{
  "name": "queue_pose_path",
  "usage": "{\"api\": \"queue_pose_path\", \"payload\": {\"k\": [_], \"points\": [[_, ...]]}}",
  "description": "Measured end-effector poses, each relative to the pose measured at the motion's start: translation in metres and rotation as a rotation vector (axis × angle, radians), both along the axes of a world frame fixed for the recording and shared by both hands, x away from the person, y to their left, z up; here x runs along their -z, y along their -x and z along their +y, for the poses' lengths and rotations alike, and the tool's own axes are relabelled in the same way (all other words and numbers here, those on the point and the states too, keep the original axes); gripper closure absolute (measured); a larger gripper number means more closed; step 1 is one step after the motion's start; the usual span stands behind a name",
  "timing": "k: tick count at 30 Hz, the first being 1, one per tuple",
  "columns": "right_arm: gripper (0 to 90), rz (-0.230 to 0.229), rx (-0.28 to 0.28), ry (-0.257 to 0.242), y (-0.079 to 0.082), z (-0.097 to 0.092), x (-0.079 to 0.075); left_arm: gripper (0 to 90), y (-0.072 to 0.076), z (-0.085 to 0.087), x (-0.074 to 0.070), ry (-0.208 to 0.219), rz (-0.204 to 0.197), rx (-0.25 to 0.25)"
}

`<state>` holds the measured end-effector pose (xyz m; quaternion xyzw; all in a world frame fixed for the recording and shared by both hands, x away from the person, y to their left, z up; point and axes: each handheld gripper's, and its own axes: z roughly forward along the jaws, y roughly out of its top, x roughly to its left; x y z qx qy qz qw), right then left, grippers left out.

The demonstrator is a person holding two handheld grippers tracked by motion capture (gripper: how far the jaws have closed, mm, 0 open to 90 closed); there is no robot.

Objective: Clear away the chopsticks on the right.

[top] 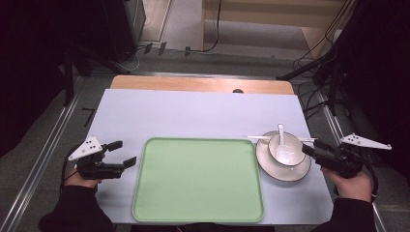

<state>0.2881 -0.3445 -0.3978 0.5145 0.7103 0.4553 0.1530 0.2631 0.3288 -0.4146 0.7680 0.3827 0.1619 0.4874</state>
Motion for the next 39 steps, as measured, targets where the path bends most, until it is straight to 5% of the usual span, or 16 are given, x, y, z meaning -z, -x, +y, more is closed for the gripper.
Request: {"api": "queue_pose_path", "payload": {"k": [19, 26, 33, 39], "points": [[58.9, 0.052, 0.133, 0.027, -0.051, -0.010, 0.019, 16.1, 0.005, 0.002, -0.001, -0.019, 0.003, -0.005], [85.0, 0.131, 0.155, 0.067, -0.075, -0.012, 0.034, 16.1, 0.008, 0.005, -0.002, -0.029, 0.006, -0.009], [90.0, 0.166, 0.156, 0.097, -0.085, -0.009, 0.043, 16.1, 0.010, 0.006, -0.003, -0.028, 0.000, -0.014], [90.0, 0.189, 0.100, 0.111, -0.090, -0.003, 0.050, 16.1, 0.010, 0.006, -0.003, -0.028, -0.001, -0.015]]}}
